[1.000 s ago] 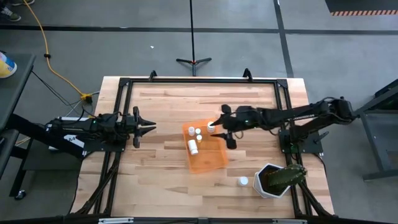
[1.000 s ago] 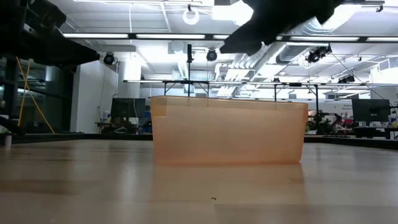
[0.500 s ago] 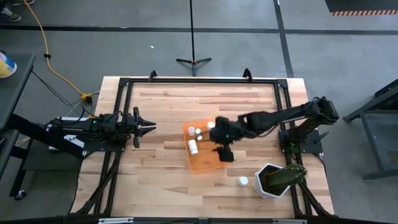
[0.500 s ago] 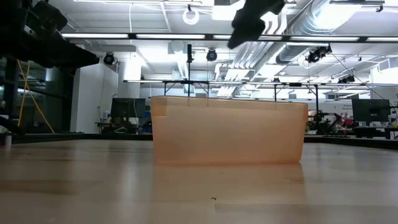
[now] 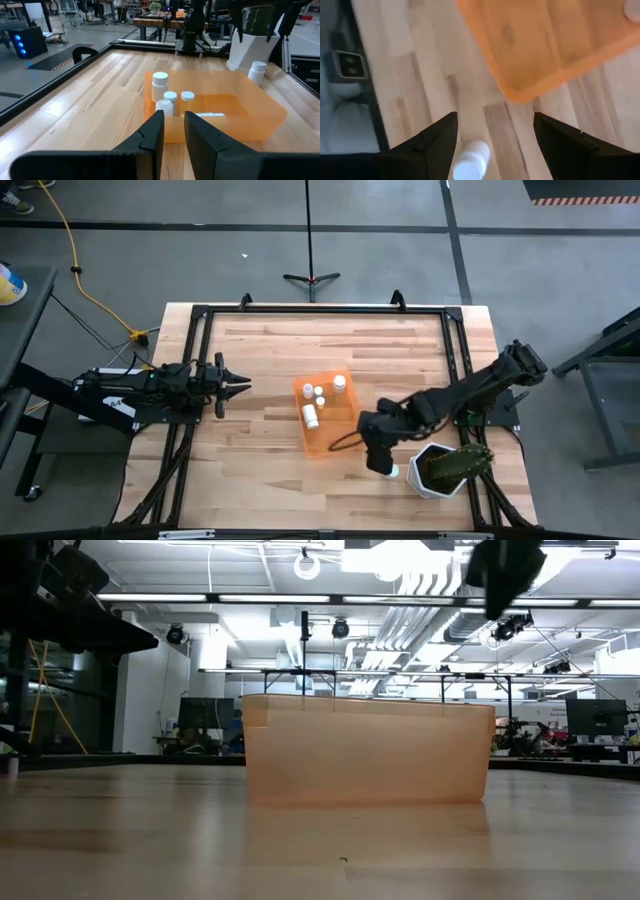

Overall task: Pick and place pill bottles into a basket
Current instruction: Put the large white pill bottle into the bin

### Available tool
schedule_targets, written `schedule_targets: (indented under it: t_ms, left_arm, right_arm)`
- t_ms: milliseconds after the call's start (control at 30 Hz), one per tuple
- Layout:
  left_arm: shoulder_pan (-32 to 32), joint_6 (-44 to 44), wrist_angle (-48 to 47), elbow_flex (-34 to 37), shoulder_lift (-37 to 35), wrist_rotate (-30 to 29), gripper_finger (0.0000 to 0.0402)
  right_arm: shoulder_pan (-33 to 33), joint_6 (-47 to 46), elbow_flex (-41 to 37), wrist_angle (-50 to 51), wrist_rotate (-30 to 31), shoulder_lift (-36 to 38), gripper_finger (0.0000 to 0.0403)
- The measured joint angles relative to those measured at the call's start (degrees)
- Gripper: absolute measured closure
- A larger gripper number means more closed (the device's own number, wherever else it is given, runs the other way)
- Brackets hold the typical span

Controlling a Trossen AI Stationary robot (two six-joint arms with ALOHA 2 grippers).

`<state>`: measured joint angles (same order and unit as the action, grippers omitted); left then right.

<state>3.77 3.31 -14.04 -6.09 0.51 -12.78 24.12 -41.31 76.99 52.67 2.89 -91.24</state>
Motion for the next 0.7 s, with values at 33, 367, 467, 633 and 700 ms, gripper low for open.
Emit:
schedule_targets:
  t_ms: [33,367,467,633,700]
  left_arm:
    - [0.0,0.0,0.0,0.0,0.0,0.0,0.0291]
    - [0.0,0.4,-0.3,0.0,0.0,0.0,0.0291]
    - [0.0,0.4,-0.3,0.0,0.0,-0.2,0.0291]
    - [0.0,0.4,-0.4,0.0,0.0,-0.3,0.0291]
    - [0.0,0.4,-0.7,0.0,0.0,-0.3,0.0291]
  right_arm:
    - [0.8,-1.1,0.0,0.8,0.3,0.0,0.0151]
    - [5.3,-6.2,0.0,1.8,-7.7,-8.7,0.0151]
    - [5.3,-8.3,0.0,1.6,-9.9,-10.1,0.0151]
    - [5.5,-10.6,0.0,4.0,-9.3,-9.8,0.0151]
    - [5.7,-10.8,0.0,6.0,-9.3,-9.7,0.0151]
